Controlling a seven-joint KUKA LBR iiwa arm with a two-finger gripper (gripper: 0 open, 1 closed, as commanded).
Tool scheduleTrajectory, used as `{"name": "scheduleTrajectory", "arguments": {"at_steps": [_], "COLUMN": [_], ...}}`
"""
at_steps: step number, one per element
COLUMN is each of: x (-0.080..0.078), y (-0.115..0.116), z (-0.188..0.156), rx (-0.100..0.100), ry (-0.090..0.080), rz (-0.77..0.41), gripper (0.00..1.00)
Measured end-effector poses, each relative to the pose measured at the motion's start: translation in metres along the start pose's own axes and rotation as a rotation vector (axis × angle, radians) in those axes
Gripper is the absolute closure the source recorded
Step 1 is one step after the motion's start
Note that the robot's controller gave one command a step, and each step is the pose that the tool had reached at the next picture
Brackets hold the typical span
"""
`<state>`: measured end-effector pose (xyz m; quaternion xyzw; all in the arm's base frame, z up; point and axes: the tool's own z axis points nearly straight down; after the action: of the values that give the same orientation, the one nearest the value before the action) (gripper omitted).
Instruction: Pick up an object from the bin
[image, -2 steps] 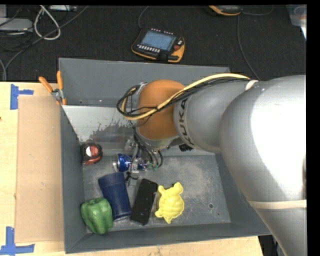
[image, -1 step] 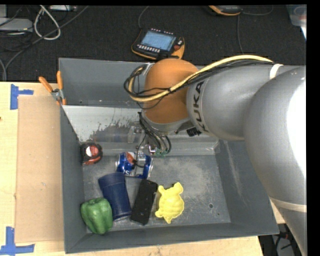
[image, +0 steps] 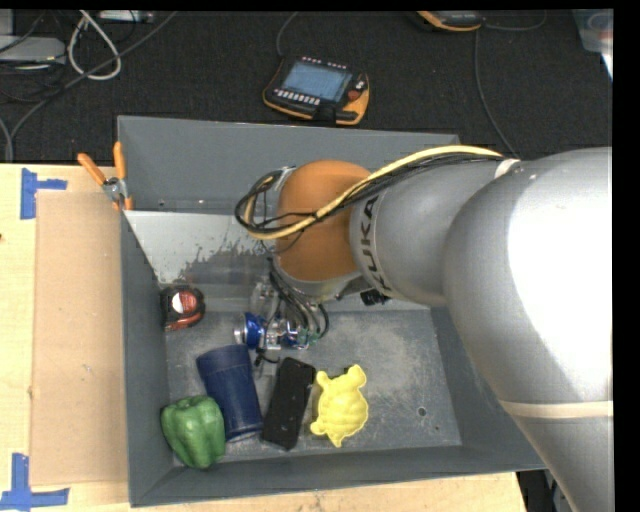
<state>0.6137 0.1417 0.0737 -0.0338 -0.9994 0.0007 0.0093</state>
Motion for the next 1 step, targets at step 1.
{"name": "scheduleTrajectory", "arguments": {"at_steps": [1], "x": [-0.0069], "y": [-0.0024], "z": [0.0034], "rx": [-0.007], "ry": [-0.025], "rz": [0.072], "gripper": [0.0]}}
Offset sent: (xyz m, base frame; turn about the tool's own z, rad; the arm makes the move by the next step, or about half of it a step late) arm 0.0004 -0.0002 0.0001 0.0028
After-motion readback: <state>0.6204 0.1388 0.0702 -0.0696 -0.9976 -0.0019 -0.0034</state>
